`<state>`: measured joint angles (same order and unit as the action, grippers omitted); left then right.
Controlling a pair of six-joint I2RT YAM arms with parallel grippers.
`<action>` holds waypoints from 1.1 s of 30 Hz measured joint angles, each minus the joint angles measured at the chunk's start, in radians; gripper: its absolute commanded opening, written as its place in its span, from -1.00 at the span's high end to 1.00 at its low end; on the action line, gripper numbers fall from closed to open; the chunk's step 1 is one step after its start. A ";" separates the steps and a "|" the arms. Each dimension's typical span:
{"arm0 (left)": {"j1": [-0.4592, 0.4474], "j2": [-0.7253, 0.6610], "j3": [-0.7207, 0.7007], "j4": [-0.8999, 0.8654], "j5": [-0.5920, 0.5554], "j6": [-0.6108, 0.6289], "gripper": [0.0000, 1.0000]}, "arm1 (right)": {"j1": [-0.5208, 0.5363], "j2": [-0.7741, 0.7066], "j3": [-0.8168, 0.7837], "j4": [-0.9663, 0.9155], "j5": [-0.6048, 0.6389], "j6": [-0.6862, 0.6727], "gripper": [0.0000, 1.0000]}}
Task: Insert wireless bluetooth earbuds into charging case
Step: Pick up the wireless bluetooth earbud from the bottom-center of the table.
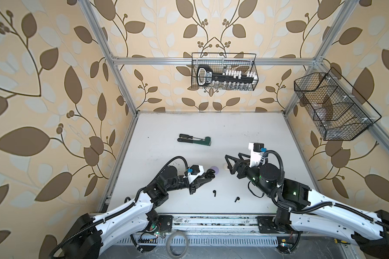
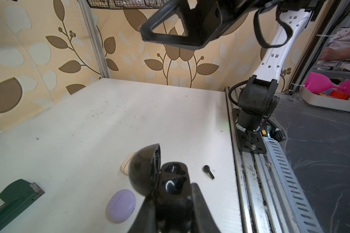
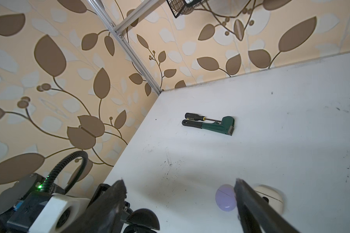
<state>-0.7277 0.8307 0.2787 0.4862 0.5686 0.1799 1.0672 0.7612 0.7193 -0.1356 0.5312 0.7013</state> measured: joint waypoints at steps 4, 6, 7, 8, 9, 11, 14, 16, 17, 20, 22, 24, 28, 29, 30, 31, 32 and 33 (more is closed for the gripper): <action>0.000 -0.016 -0.023 0.012 -0.018 0.006 1.00 | -0.002 -0.021 -0.004 -0.088 -0.011 0.063 -0.58; 0.000 -0.037 -0.038 0.021 -0.030 0.009 1.00 | -0.005 0.010 0.009 -0.172 -0.018 0.083 -0.51; 0.000 -0.053 -0.048 0.025 -0.037 0.011 1.00 | -0.010 0.037 0.021 -0.226 -0.020 0.093 -0.49; 0.000 -0.065 -0.056 0.027 -0.043 0.013 1.00 | -0.016 0.066 0.032 -0.272 -0.025 0.105 -0.46; 0.000 -0.082 -0.066 0.028 -0.053 0.015 1.00 | -0.027 0.103 0.041 -0.317 -0.034 0.118 -0.42; 0.000 -0.114 -0.084 0.035 -0.069 0.020 1.00 | -0.055 0.180 0.047 -0.386 -0.069 0.142 -0.34; 0.000 -0.154 -0.113 0.048 -0.090 0.024 1.00 | -0.093 0.316 0.045 -0.459 -0.135 0.172 -0.31; 0.000 -0.171 -0.126 0.052 -0.101 0.024 1.00 | -0.099 0.391 0.045 -0.486 -0.169 0.186 -0.31; 0.000 -0.177 -0.130 0.052 -0.106 0.025 1.00 | -0.099 0.425 0.045 -0.494 -0.187 0.192 -0.31; 0.000 -0.188 -0.131 0.053 -0.106 0.027 1.00 | -0.099 0.493 0.044 -0.517 -0.227 0.210 -0.26; 0.000 -0.192 -0.131 0.055 -0.109 0.027 1.00 | -0.099 0.512 0.043 -0.528 -0.245 0.220 -0.24; 0.000 -0.194 -0.131 0.056 -0.115 0.028 1.00 | -0.099 0.518 0.037 -0.539 -0.259 0.237 -0.27; 0.000 -0.206 -0.131 0.052 -0.132 0.029 1.00 | -0.099 0.521 0.006 -0.557 -0.279 0.272 -0.23; 0.000 -0.212 -0.131 0.050 -0.132 0.029 1.00 | -0.099 0.525 -0.002 -0.561 -0.284 0.280 -0.23; 0.000 -0.219 -0.132 0.049 -0.132 0.029 1.00 | -0.099 0.531 -0.010 -0.565 -0.290 0.289 -0.22; 0.000 -0.225 -0.133 0.048 -0.132 0.029 1.00 | -0.099 0.537 -0.018 -0.568 -0.296 0.297 -0.21; 0.000 -0.232 -0.134 0.048 -0.132 0.029 1.00 | -0.099 0.542 -0.027 -0.570 -0.301 0.306 -0.21; 0.000 -0.239 -0.135 0.048 -0.132 0.029 1.00 | -0.097 0.547 -0.038 -0.574 -0.306 0.315 -0.21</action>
<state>-0.7273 0.5915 0.1440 0.5343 0.4362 0.2085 0.9699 1.3087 0.6811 -0.7094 0.2249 1.0161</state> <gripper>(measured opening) 0.228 0.607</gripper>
